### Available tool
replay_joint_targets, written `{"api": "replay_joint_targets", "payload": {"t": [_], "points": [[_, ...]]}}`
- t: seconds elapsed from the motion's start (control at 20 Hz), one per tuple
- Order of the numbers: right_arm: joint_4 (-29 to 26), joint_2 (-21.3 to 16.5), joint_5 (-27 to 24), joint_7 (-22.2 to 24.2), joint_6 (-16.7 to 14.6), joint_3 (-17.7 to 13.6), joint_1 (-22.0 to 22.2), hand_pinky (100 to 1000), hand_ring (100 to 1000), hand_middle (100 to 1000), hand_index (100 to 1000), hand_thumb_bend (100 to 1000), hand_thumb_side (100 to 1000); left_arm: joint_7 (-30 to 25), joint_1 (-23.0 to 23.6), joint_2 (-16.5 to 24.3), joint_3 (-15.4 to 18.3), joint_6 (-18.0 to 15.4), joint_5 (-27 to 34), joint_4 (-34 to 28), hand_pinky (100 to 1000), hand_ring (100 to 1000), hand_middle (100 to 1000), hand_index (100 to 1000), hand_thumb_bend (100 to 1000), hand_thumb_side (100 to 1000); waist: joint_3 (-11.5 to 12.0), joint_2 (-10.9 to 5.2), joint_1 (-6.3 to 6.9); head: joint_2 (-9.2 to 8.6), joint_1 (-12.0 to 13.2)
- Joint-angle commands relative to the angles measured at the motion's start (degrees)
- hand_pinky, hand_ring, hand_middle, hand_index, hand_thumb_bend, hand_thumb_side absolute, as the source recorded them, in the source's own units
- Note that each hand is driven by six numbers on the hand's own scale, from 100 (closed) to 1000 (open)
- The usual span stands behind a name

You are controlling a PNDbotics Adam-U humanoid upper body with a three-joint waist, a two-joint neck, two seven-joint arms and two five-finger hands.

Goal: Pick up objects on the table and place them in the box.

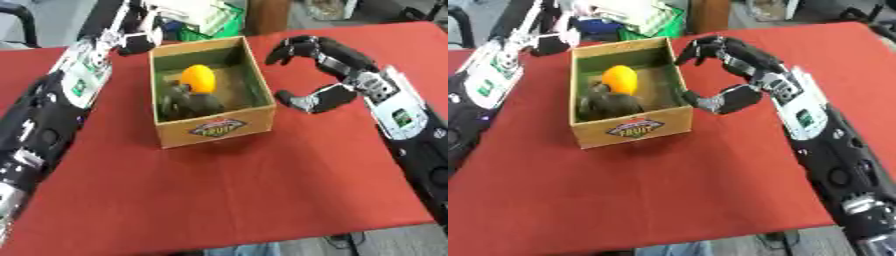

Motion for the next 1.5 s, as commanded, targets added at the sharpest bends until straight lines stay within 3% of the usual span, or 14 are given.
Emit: {"api": "replay_joint_targets", "payload": {"t": [0.05, 0.35, 0.4, 0.45, 0.5, 0.55, 0.75, 0.85, 1.0, 1.25, 1.3, 1.35, 1.4, 1.5], "points": [[-0.5, -0.1, 0.2, 3.0, -3.1, -0.2, -0.9, 659, 809, 722, 808, 272, 545, -2.9, -1.1, -0.3, -0.9, -1.3, -0.8, -0.8, 519, 293, 244, 428, 100, 190, -0.2, -1.11, -0.02, 0.27, 0.1], [-0.4, -0.1, 0.2, 3.4, -3.2, -0.1, -0.8, 659, 809, 721, 808, 273, 545, -11.7, 0.4, -1.1, -1.2, -6.6, -1.2, 2.6, 596, 486, 463, 591, 262, 241, -0.3, -1.07, 0.15, 0.27, -0.3], [-0.4, -0.1, 0.2, 3.4, -3.2, -0.1, -0.8, 659, 809, 721, 808, 273, 545, -13.1, 0.6, -1.2, -1.1, -7.4, -0.5, 3.1, 652, 572, 548, 665, 460, 305, -0.2, -1.05, 0.16, 0.27, -0.4], [-0.4, -0.1, 0.2, 3.4, -3.1, -0.2, -0.8, 659, 809, 721, 808, 273, 545, -14.6, 0.7, -1.2, -1.1, -8.4, 0.5, 3.3, 674, 601, 583, 699, 541, 330, -0.2, -1.03, 0.16, 0.27, -0.4], [-0.4, -0.2, 0.2, 3.4, -3.1, -0.2, -0.8, 659, 809, 721, 808, 274, 546, -16.1, 0.8, -1.2, -1.0, -9.3, 1.6, 3.3, 760, 707, 706, 790, 720, 472, -0.1, -1.01, 0.16, 0.27, -0.5], [-0.4, -0.2, 0.2, 3.4, -3.1, -0.2, -0.8, 658, 809, 721, 808, 274, 546, -17.2, 0.8, -1.1, -0.9, -10.0, 2.8, 3.0, 797, 757, 761, 829, 768, 607, -0.1, -1.00, 0.15, 0.27, -0.5], [-0.4, -0.4, 0.2, 3.4, -3.1, -0.3, -0.7, 659, 809, 721, 808, 275, 547, -16.1, 1.2, 0.0, 0.1, -10.2, 9.0, -0.4, 805, 775, 792, 859, 670, 727, 0.3, -1.01, 0.05, 0.27, -0.8], [-0.4, -0.6, 0.2, 3.3, -3.1, -0.3, -0.6, 659, 809, 721, 809, 275, 547, -13.6, 2.0, 0.9, 0.2, -9.0, 13.8, -3.3, 774, 726, 732, 815, 554, 661, 0.6, -1.04, 0.01, 0.27, -1.1], [-0.5, -1.2, 0.0, 2.9, -2.8, -0.7, -0.2, 657, 810, 720, 808, 262, 534, -9.2, 4.5, 3.1, 0.8, -6.4, 23.7, -10.2, 711, 621, 615, 739, 351, 357, 1.1, -1.18, 0.04, 0.27, -1.6], [-1.8, -3.6, -1.7, 1.6, -0.9, -2.4, 1.5, 651, 811, 711, 804, 249, 490, -3.1, 14.2, 9.2, 5.4, -1.8, 40.4, -26.3, 696, 600, 584, 720, 290, 278, 3.0, -1.54, 0.34, 0.27, -2.6], [-2.3, -4.2, -2.5, 1.3, -0.2, -3.0, 2.2, 648, 811, 707, 801, 249, 473, -2.1, 16.5, 10.1, 6.7, -1.1, 42.9, -29.2, 693, 596, 578, 717, 217, 319, 3.3, -1.61, 0.43, 0.27, -2.7], [-3.1, -4.9, -3.4, 1.0, 0.8, -3.6, 3.0, 646, 811, 704, 800, 248, 461, -1.0, 19.0, 10.9, 8.1, -0.3, 44.7, -31.8, 692, 595, 575, 716, 266, 252, 3.8, -1.64, 0.53, 0.27, -2.8], [-4.0, -5.6, -4.4, 0.8, 1.7, -4.2, 3.8, 644, 811, 701, 798, 236, 465, -0.1, 21.3, 11.4, 9.3, 0.4, 46.0, -34.0, 690, 594, 574, 714, 207, 279, 4.1, -1.69, 0.60, 0.27, -2.8], [-6.3, -7.3, -6.9, 0.4, 3.9, -5.5, 5.8, 640, 810, 693, 794, 247, 422, 1.7, 26.0, 12.1, 11.6, 1.5, 47.4, -37.7, 689, 592, 570, 712, 236, 228, 4.9, -1.91, 0.65, 0.27, -2.6]]}}
